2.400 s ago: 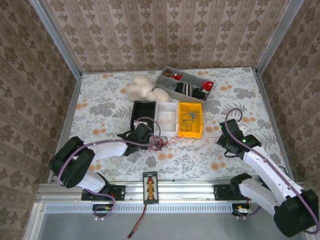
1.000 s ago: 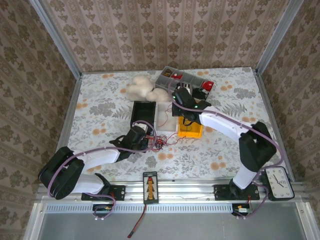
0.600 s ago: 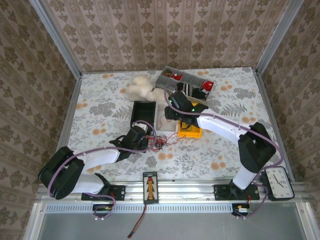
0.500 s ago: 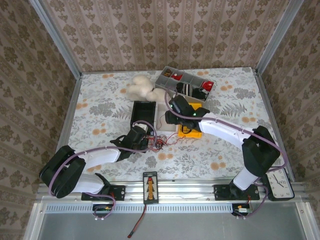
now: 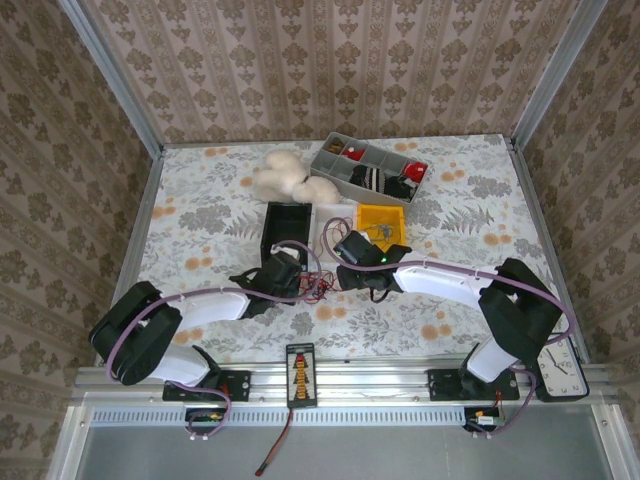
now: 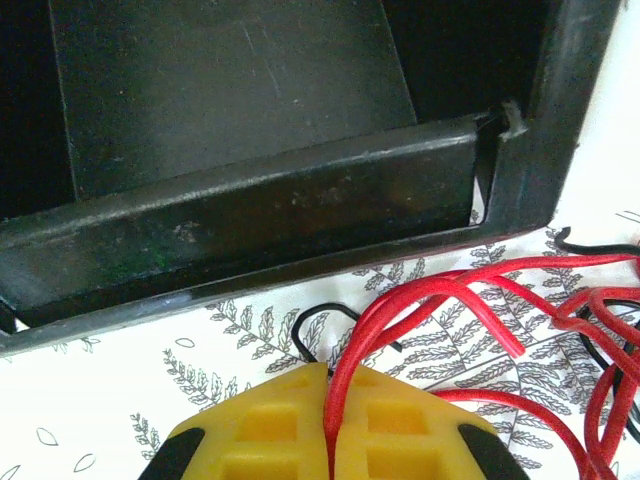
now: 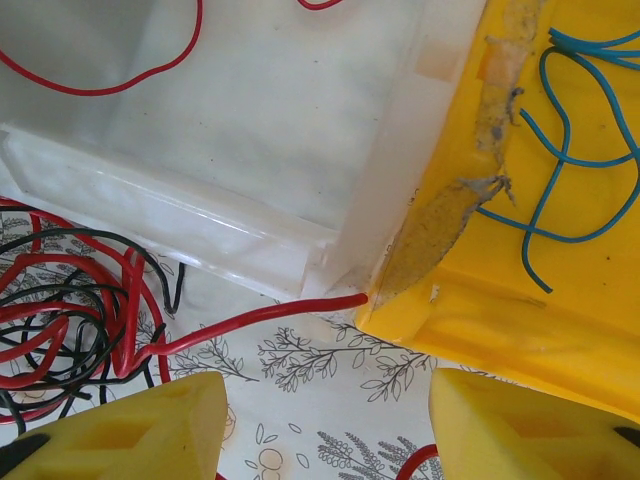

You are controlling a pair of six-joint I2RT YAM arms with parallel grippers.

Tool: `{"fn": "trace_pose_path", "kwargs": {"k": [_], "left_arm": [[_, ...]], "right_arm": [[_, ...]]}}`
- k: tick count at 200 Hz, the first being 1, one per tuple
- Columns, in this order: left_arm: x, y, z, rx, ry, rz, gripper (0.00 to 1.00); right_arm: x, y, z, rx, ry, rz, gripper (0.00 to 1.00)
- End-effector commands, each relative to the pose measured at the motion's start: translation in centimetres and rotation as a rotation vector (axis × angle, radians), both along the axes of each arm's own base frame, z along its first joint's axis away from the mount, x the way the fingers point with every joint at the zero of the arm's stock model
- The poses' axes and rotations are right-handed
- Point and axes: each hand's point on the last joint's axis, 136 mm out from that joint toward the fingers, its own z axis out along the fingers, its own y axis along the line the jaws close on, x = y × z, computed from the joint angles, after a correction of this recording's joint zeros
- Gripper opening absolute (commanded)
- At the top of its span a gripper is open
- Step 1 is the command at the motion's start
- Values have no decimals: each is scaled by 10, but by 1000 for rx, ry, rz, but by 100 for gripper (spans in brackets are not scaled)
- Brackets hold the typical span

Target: Untangle the cables

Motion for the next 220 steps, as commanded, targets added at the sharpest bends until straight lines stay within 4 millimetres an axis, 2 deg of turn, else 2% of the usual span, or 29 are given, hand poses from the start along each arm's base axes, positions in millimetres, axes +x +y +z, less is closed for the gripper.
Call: {"fn": "trace_pose_path", "kwargs": {"k": [1, 51, 73, 89, 128, 220], "left_arm": [[-9, 9, -11, 66, 46, 4, 0], [-20, 5, -17, 68, 71, -33, 0], [-24, 4, -22, 74, 79, -42, 0], [-26, 3, -22, 77, 79, -47, 0], [-25, -2, -24, 84, 83, -70, 0], [-28, -11, -27, 68, 97, -116, 0]], "right_arm": [[-2, -7, 0, -18, 8, -24, 57], [-2, 25, 8, 132, -10, 87, 49], [-3, 35, 6, 165, 8, 125, 48], [0, 37, 1, 166, 24, 121, 46], [10, 37, -11, 209, 71, 79, 35], [25, 47, -23, 287, 117, 40, 31]]}}
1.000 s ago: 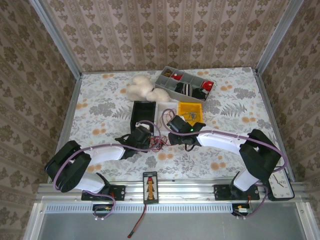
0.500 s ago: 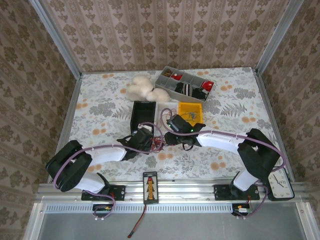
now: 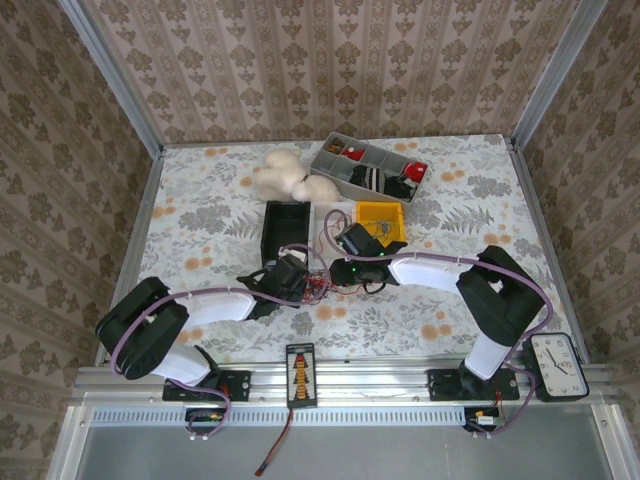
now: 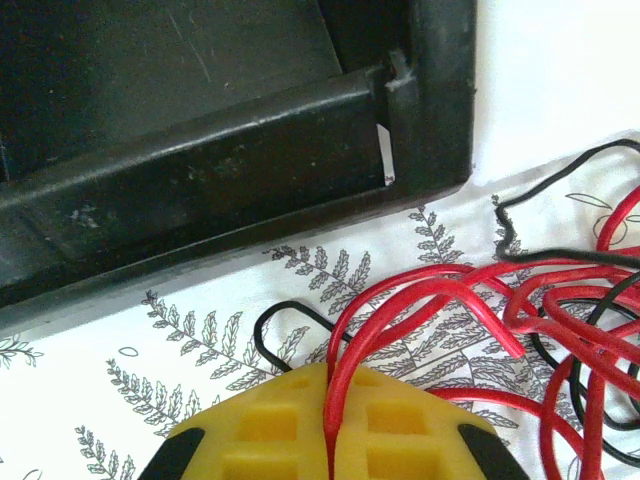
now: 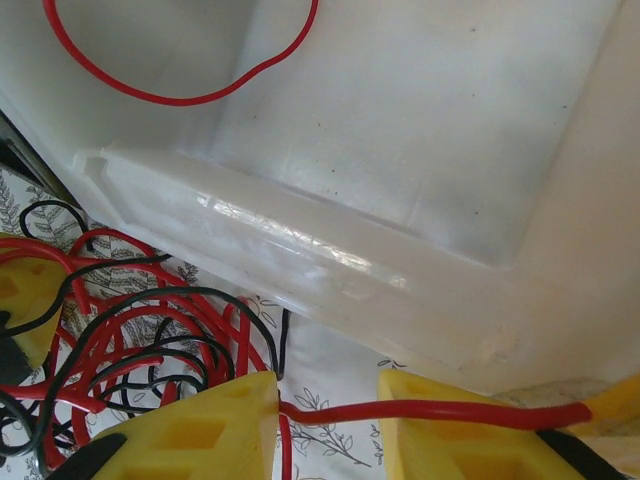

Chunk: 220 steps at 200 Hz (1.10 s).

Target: Untangle the cables

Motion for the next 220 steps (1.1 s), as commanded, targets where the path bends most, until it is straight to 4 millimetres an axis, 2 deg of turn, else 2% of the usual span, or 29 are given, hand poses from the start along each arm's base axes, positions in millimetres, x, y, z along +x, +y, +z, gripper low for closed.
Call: {"fn": "trace_pose_path", "kwargs": {"k": [1, 47, 80, 92, 111, 129, 177, 214, 220], "left_arm": [[-22, 3, -23, 47, 98, -65, 0], [-26, 1, -26, 37, 114, -88, 0], [-27, -5, -25, 22, 120, -118, 0], [-28, -6, -25, 19, 122, -125, 0], [-28, -6, -25, 21, 127, -124, 0], [-28, -4, -25, 26, 123, -111, 0], [-22, 12, -27, 73, 112, -30, 0], [-19, 23, -32, 104, 113, 32, 0], [-19, 25, -32, 111, 114, 40, 0]], "right_arm": [[11, 10, 1, 47, 6, -17, 31], [20, 12, 9, 84, 2, -54, 34], [23, 10, 3, 75, 22, -79, 37], [25, 11, 3, 83, 25, -83, 32], [26, 8, 4, 86, 20, -94, 16], [25, 3, 8, 91, 4, -106, 11], [10, -30, 25, 60, -30, -137, 8], [-7, -76, 42, -13, -77, -238, 7], [-9, -85, 52, -11, -103, -274, 7]]}}
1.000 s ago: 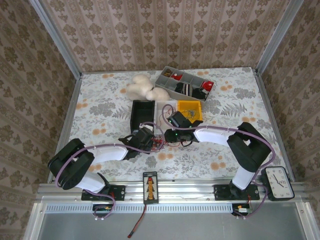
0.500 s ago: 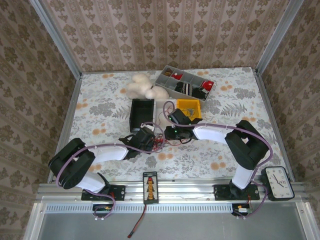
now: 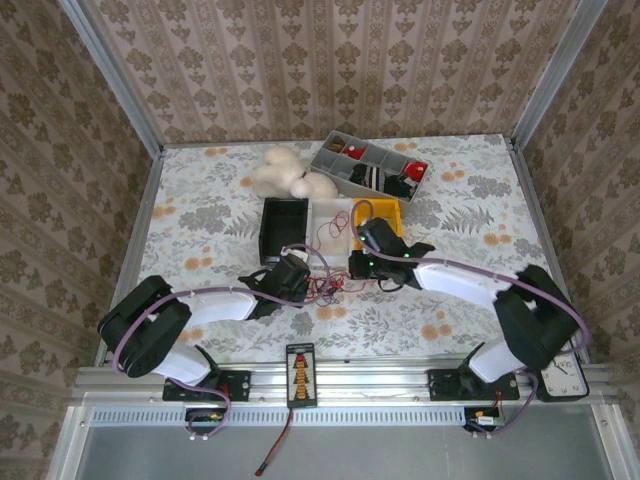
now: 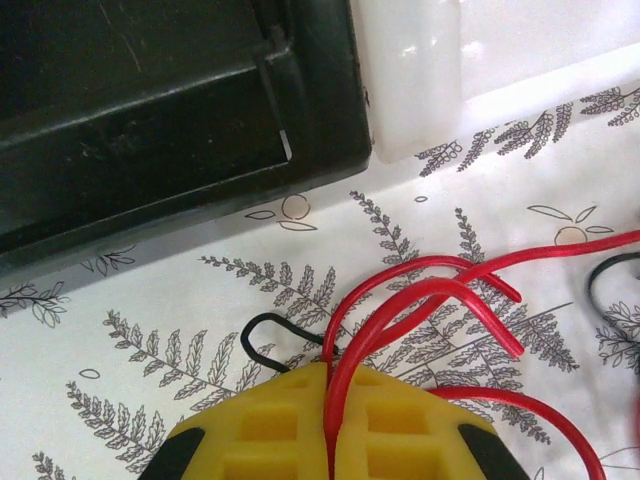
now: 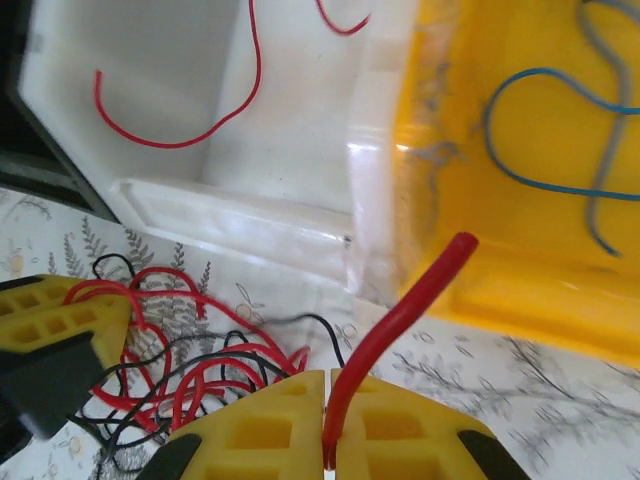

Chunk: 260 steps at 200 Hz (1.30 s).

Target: Untangle the cables

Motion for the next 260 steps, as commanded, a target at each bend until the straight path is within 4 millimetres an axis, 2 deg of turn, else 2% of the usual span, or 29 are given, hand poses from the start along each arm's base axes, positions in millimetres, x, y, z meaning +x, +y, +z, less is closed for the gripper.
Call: {"fn": "trace_pose_path", "kwargs": {"k": [1, 69, 94, 117, 151, 190, 213, 234, 260], "left_arm": [[-20, 33, -31, 140, 113, 49, 0], [-17, 50, -39, 183, 137, 129, 0], [-18, 54, -39, 187, 141, 140, 0], [-20, 66, -42, 210, 151, 180, 0], [-21, 71, -42, 200, 161, 209, 0], [-21, 74, -43, 206, 167, 231, 0], [-19, 77, -43, 217, 165, 251, 0], [-17, 88, -40, 243, 165, 317, 0], [-12, 97, -25, 253, 139, 370, 0]], "right_arm": [[-9, -46, 8, -94, -26, -130, 6], [-33, -167, 27, -188, -94, -626, 4], [-44, -197, 29, -252, -89, -708, 4], [-55, -225, 31, -333, -72, -784, 4], [-68, -256, 26, -415, -36, -869, 3], [-79, -282, 27, -519, -17, -905, 3], [-85, -292, 22, -501, 14, -965, 3], [-94, -304, 19, -490, 42, -1039, 2], [-100, -316, 21, -466, 57, -1096, 3]]}}
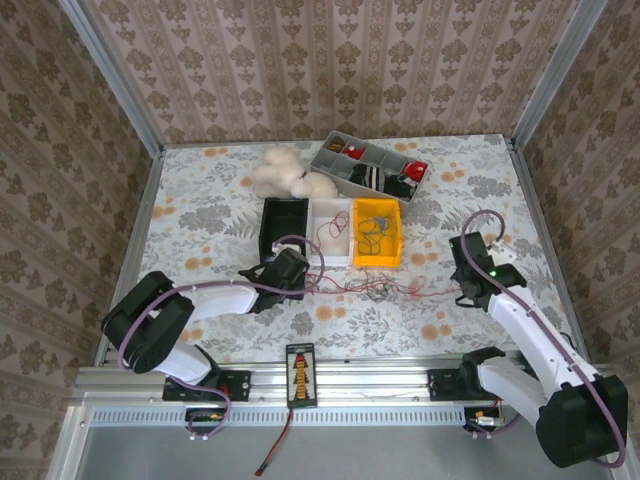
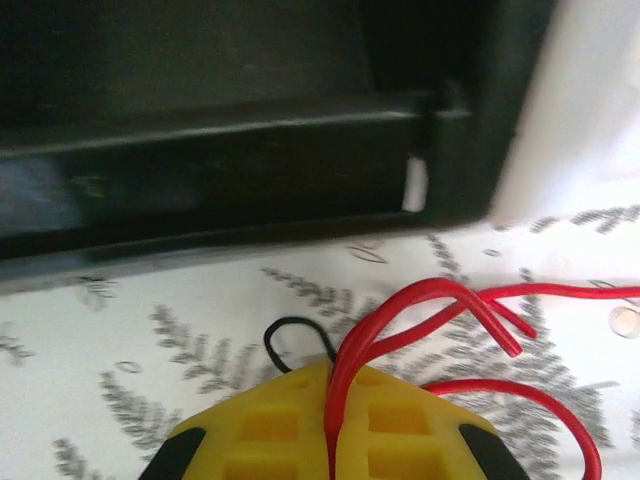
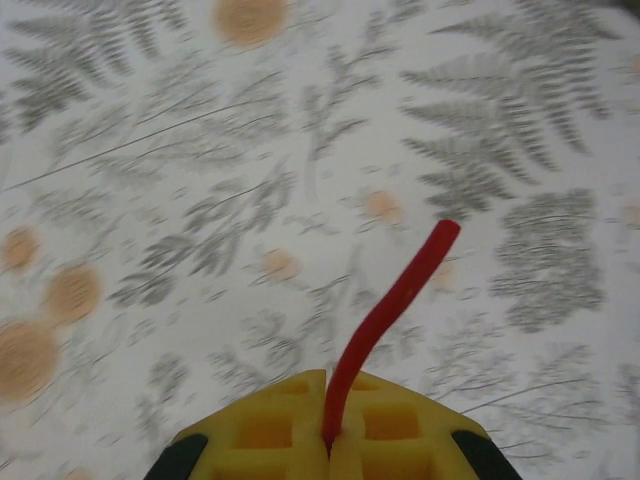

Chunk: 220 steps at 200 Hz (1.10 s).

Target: Untangle the cables

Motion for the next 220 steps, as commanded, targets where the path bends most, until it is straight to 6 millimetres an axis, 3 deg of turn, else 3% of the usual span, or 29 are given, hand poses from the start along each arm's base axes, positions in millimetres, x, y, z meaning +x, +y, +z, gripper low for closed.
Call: {"fn": "trace_pose_path", "kwargs": {"k": [1, 75, 116, 153, 166, 176, 195, 220], "left_arm": [[-26, 80, -24, 288, 114, 149, 0], [-17, 112, 15, 263, 95, 337, 0], [-6, 76, 20, 156, 64, 185, 0], [-5, 53, 27, 130, 29, 85, 0], [-4, 48, 31, 113, 9, 71, 0], [-4, 43, 33, 94, -5, 47, 0], [-5, 36, 38, 66, -26, 13, 1], [-6, 35, 45, 43, -45, 6, 27]], "right_arm": [[-21, -25, 3, -66, 40, -87, 3], [-19, -47, 15, -89, 53, -129, 3], [7, -29, 13, -28, 24, 31, 3], [11, -5, -3, 24, 34, 105, 3], [18, 9, -8, 62, 24, 161, 10], [21, 18, -9, 78, 11, 192, 21], [33, 35, -2, 81, -34, 268, 34], [43, 47, 20, 7, -87, 322, 51]]}}
